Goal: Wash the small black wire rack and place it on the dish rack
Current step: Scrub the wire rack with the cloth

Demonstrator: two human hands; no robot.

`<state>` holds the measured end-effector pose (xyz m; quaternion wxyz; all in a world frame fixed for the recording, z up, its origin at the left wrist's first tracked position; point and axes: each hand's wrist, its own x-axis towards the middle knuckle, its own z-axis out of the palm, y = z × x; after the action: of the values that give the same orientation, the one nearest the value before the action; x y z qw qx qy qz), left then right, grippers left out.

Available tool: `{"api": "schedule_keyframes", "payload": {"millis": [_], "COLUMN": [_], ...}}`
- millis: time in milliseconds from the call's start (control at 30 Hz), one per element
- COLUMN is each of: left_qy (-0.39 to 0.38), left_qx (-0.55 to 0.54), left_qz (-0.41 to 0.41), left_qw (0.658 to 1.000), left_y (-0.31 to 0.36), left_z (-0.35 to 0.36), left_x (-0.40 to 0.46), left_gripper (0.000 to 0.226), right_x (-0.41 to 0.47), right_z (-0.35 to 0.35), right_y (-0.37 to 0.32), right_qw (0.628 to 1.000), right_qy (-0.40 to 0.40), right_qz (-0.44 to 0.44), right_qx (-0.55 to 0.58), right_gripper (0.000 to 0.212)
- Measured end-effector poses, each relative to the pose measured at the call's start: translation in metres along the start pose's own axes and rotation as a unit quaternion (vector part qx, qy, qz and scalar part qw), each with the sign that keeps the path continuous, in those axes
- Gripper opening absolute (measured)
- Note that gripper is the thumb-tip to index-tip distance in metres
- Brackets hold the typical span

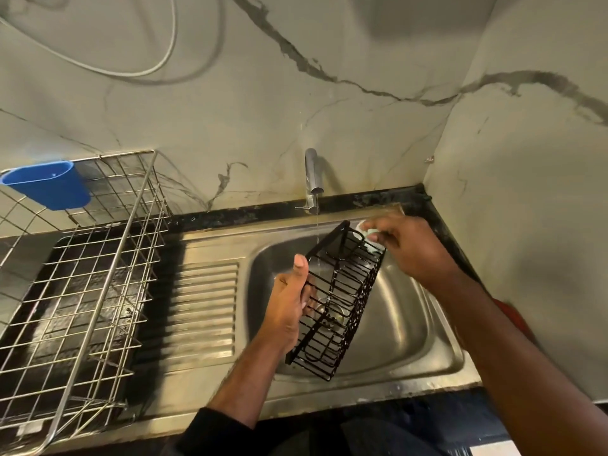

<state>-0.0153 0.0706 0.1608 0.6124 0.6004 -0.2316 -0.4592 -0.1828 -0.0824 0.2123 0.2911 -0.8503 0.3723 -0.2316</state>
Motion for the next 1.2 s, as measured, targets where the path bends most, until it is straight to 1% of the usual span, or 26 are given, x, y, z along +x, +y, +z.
{"api": "schedule_keyframes", "payload": {"millis": [67, 133, 167, 200, 233, 267, 333, 367, 433, 467, 533, 567, 633, 667, 700, 733, 767, 800, 867, 933, 1000, 1033, 1100, 1133, 1167, 1200], "left_qy": [0.033, 0.031, 0.027, 0.021, 0.010, -0.001, -0.004, -0.001, 0.012, 0.016, 0.008, 0.004, -0.015, -0.026, -0.032, -0.035, -0.035, -0.034, -0.042, -0.045, -0.027, -0.025, -0.020, -0.017, -0.014, -0.011], "left_qx": [0.006, -0.005, -0.007, -0.005, -0.003, -0.005, -0.009, -0.014, -0.023, -0.024, -0.028, -0.031, -0.040, -0.039, -0.033, -0.030, -0.033, -0.039, -0.028, -0.020, -0.036, -0.038, -0.024, -0.004, 0.018, 0.042], "left_qz": [-0.015, -0.025, -0.025, -0.019, -0.010, -0.001, 0.006, 0.008, 0.002, -0.004, -0.004, -0.002, 0.011, 0.023, 0.029, 0.037, 0.046, 0.055, 0.065, 0.080, 0.082, 0.087, 0.109, 0.117, 0.113, 0.103], "left_qw": [0.999, 0.999, 0.999, 1.000, 1.000, 1.000, 1.000, 1.000, 1.000, 1.000, 1.000, 1.000, 0.999, 0.999, 0.998, 0.998, 0.998, 0.997, 0.997, 0.996, 0.996, 0.995, 0.994, 0.993, 0.993, 0.994], "left_y": [0.002, 0.001, 0.000, 0.001, 0.000, 0.000, 0.000, 0.000, 0.002, 0.002, 0.000, 0.000, -0.001, -0.003, -0.002, -0.004, -0.004, -0.003, -0.002, -0.001, 0.001, 0.003, 0.009, 0.011, 0.015, 0.021], "left_z": [0.002, 0.004, 0.004, 0.004, 0.003, 0.002, -0.001, -0.002, -0.004, -0.004, -0.001, -0.001, -0.001, -0.002, -0.003, -0.005, -0.007, -0.008, -0.008, -0.008, -0.008, -0.010, -0.015, -0.020, -0.023, -0.024], "left_x": [0.001, 0.000, -0.002, -0.004, -0.004, -0.004, -0.002, 0.000, 0.003, 0.003, 0.002, 0.000, -0.001, 0.001, 0.001, 0.003, 0.005, 0.005, 0.004, 0.004, 0.006, 0.007, 0.009, 0.011, 0.012, 0.013], "left_gripper": [0.074, 0.060, 0.052, 0.047, 0.045, 0.047, 0.054, 0.058, 0.069, 0.070, 0.059, 0.053, 0.058, 0.064, 0.067, 0.069, 0.066, 0.063, 0.067, 0.075, 0.074, 0.071, 0.052, 0.044, 0.042, 0.043], "right_x": [-0.015, -0.027, -0.028, -0.025, -0.020, -0.015, -0.004, 0.000, 0.004, 0.005, 0.004, 0.003, -0.004, -0.008, -0.011, -0.013, -0.014, -0.013, -0.011, -0.010, -0.011, -0.011, -0.013, -0.014, -0.014, -0.015], "right_z": [0.001, 0.003, 0.005, 0.007, 0.009, 0.010, 0.008, 0.007, 0.008, 0.010, 0.012, 0.013, 0.016, 0.020, 0.023, 0.025, 0.026, 0.026, 0.025, 0.023, 0.022, 0.021, 0.021, 0.021, 0.022, 0.024], "right_y": [-0.018, -0.030, -0.029, -0.023, -0.012, -0.001, 0.021, 0.030, 0.038, 0.040, 0.040, 0.038, 0.034, 0.033, 0.033, 0.033, 0.031, 0.030, 0.023, 0.019, 0.015, 0.012, 0.009, 0.006, 0.002, 0.000], "right_qw": [0.996, 0.986, 0.981, 0.980, 0.985, 0.993, 0.999, 0.999, 0.996, 0.992, 0.979, 0.971, 0.955, 0.947, 0.941, 0.936, 0.932, 0.926, 0.911, 0.906, 0.904, 0.902, 0.901, 0.908, 0.922, 0.940], "right_qy": [-0.027, -0.069, -0.085, -0.088, -0.079, -0.068, -0.049, -0.028, 0.033, 0.062, 0.094, 0.090, 0.039, 0.007, -0.020, -0.031, -0.030, -0.024, -0.017, -0.024, -0.032, -0.037, -0.053, -0.059, -0.062, -0.059], "right_qz": [-0.080, -0.149, -0.172, -0.174, -0.148, -0.098, -0.002, 0.027, 0.061, 0.069, 0.107, 0.142, 0.216, 0.243, 0.259, 0.268, 0.269, 0.265, 0.251, 0.247, 0.246, 0.243, 0.225, 0.215, 0.202, 0.181], "right_qx": [-0.011, -0.013, -0.033, -0.045, -0.041, -0.024, -0.005, 0.001, 0.050, 0.085, 0.145, 0.168, 0.201, 0.210, 0.217, 0.227, 0.242, 0.268, 0.328, 0.343, 0.348, 0.355, 0.367, 0.354, 0.325, 0.282], "right_gripper": [0.034, 0.039, 0.039, 0.039, 0.038, 0.037, 0.033, 0.031, 0.024, 0.020, 0.015, 0.014, 0.018, 0.026, 0.040, 0.057, 0.069, 0.072, 0.059, 0.051, 0.046, 0.044, 0.052, 0.059, 0.059, 0.052]}}
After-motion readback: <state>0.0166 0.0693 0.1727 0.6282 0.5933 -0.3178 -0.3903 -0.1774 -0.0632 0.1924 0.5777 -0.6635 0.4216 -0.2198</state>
